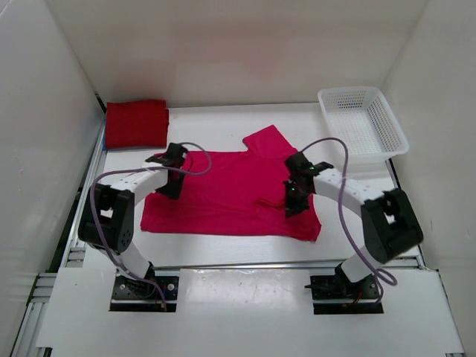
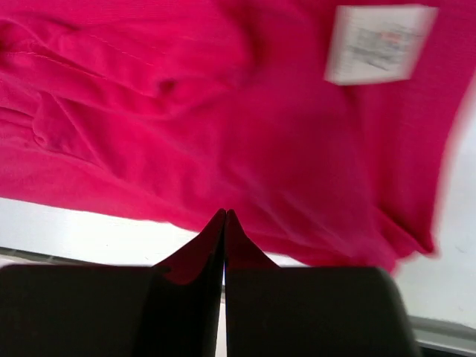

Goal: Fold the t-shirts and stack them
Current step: Fold the flattened tshirt in 1/3 of the way, then grap the side of the flattened tshirt furthest away from the robot with both arms, then fold the other side of the tshirt into a rectangle

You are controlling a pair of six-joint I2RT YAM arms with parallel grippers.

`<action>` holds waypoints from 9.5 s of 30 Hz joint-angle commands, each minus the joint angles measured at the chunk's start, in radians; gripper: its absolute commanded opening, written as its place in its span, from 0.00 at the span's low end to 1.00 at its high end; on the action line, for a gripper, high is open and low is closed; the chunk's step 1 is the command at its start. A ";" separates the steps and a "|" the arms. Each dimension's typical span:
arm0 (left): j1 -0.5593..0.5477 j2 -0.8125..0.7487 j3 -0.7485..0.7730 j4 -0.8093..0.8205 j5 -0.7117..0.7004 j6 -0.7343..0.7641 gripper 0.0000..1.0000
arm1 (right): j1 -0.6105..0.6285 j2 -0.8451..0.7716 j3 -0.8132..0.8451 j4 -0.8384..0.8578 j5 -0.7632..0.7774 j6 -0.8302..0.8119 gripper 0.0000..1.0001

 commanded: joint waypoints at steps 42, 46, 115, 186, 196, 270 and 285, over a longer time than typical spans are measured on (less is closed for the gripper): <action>0.241 -0.245 -0.092 -0.096 0.093 -0.003 1.00 | -0.167 0.099 0.396 -0.101 0.107 -0.017 0.51; 0.340 -0.254 -0.079 -0.183 0.149 -0.003 1.00 | -0.178 -0.098 0.042 -0.101 0.073 0.046 0.66; 0.503 -0.074 0.146 -0.156 0.432 -0.003 0.80 | -0.062 0.482 1.051 -0.291 0.194 -0.058 0.65; 0.505 0.026 0.217 -0.124 0.520 -0.003 0.11 | 0.026 0.163 0.455 0.083 0.257 0.098 0.01; 0.476 -0.231 -0.058 -0.115 0.333 -0.003 0.11 | 0.179 -0.474 -0.091 -0.018 0.407 0.275 0.01; 0.404 0.133 0.129 -0.116 0.508 -0.003 0.44 | 0.250 -0.521 -0.186 -0.052 0.470 0.338 0.01; 0.404 0.070 0.111 -0.098 0.419 -0.003 0.51 | 0.250 -0.521 -0.195 -0.052 0.470 0.338 0.01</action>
